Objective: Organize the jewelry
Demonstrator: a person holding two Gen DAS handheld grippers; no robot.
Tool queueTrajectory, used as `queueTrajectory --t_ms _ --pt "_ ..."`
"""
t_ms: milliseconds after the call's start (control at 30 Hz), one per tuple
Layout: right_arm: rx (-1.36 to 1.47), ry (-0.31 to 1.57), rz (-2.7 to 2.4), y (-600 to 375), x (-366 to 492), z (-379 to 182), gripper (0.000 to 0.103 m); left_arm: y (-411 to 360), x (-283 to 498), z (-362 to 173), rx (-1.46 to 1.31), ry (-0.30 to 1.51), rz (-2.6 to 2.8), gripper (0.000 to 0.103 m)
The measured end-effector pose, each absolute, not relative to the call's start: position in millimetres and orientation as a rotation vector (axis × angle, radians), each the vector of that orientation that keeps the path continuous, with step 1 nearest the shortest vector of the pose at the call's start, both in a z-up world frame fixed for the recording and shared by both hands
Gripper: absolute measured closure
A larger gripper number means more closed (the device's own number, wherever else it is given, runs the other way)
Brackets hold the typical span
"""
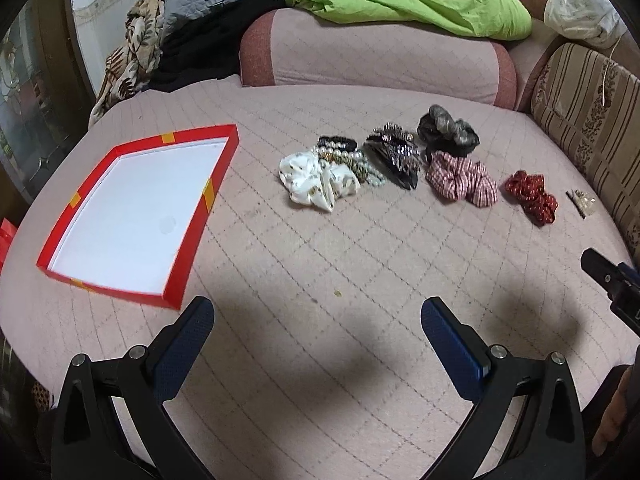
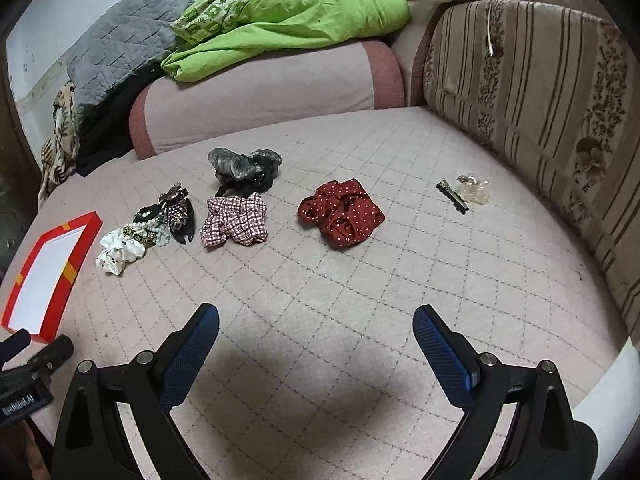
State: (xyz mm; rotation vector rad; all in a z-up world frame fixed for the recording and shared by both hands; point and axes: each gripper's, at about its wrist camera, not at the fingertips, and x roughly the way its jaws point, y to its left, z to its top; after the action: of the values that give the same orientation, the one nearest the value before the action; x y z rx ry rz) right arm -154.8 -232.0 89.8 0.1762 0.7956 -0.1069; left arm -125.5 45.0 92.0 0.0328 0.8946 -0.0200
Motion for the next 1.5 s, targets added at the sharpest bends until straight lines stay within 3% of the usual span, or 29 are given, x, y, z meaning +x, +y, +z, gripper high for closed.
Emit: queueTrajectory --t_ms 133,233,433,833,867,900,933,1033,1167,1500 --pt "0.183 0.835 -0.06 -242 -143 86 0.02 59 -112 105 0.024 0.879 -0.051 0.019" --pt "0.199 0.864 -0.049 -250 -132 80 0.025 67 -99 113 0.031 0.863 -0.079 0.026" --pt "0.274 0.87 0.086 -250 -107 76 0.026 76 -61 106 0.02 0.873 -0.135 0.026" --pt "0.245 0.894 0.189 -214 -7 57 0.026 60 38 43 -0.053 1.043 -0.234 0.026" --pt "0.241 0.904 0.183 -213 0 53 0.026 58 42 39 -0.06 1.052 -0.237 0.028" --pt "0.24 0.921 0.175 -210 8 47 0.027 56 46 34 -0.066 1.069 -0.238 0.048" --pt "0.242 0.932 0.17 -209 12 43 0.036 55 48 29 -0.067 1.092 -0.231 0.076" --pt "0.289 0.992 0.192 -207 22 28 0.084 56 43 29 -0.065 1.073 -0.214 0.09" --pt "0.341 0.978 0.22 -210 13 34 0.093 60 21 43 -0.083 1.054 -0.241 0.09" --pt "0.306 0.883 0.319 -191 -49 105 0.093 111 -46 120 -0.148 0.907 -0.274 0.091"
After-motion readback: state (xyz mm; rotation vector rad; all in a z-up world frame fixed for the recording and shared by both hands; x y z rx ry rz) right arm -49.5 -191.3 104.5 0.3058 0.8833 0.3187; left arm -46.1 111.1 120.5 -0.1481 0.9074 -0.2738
